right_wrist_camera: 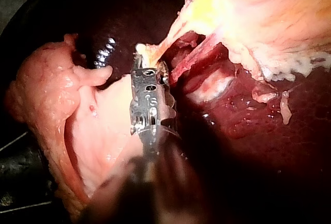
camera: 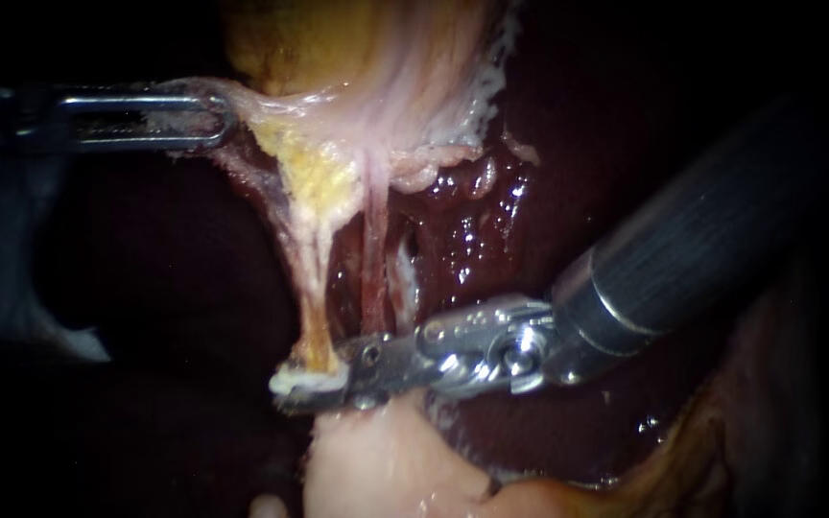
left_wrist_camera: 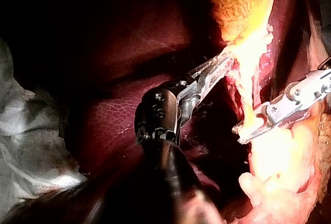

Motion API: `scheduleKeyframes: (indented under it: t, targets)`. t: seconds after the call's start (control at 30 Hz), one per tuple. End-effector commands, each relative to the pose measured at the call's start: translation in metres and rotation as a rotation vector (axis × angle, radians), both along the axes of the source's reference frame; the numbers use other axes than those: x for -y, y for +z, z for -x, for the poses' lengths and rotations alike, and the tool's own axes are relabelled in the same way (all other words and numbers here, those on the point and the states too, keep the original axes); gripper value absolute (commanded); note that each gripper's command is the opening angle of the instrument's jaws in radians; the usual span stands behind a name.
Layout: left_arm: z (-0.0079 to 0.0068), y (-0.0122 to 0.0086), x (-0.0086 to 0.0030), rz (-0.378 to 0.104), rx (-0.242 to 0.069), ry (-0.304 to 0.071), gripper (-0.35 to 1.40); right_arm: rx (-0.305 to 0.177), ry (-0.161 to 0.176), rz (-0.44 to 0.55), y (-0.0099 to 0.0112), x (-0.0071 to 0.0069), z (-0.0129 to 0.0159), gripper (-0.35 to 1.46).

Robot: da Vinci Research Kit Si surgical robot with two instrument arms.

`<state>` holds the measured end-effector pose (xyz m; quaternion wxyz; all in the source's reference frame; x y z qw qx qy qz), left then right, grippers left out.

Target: Clipping second clip left tube

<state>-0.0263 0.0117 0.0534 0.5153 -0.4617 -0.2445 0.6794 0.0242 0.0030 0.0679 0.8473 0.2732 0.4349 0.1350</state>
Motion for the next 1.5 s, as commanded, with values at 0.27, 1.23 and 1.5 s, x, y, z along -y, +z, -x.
scheduleKeyframes:
  t: [0.27,1.23,1.5]
  targets:
    - [0.0000,0.0000,0.0000,0.000,0.000,0.000,-0.35,-0.002,0.002,0.000,0.0000,0.0000,0.0000,0.13]
    - [-0.0001,-0.0001,0.0001,0.000,0.000,0.000,-0.35,-0.194,0.124,-0.018,-0.0032,-0.0042,0.0051,0.50]
    - [-0.0001,-0.0001,0.0001,0.000,0.000,0.000,-0.35,-0.209,0.119,-0.047,-0.0027,-0.0039,0.0042,0.50]
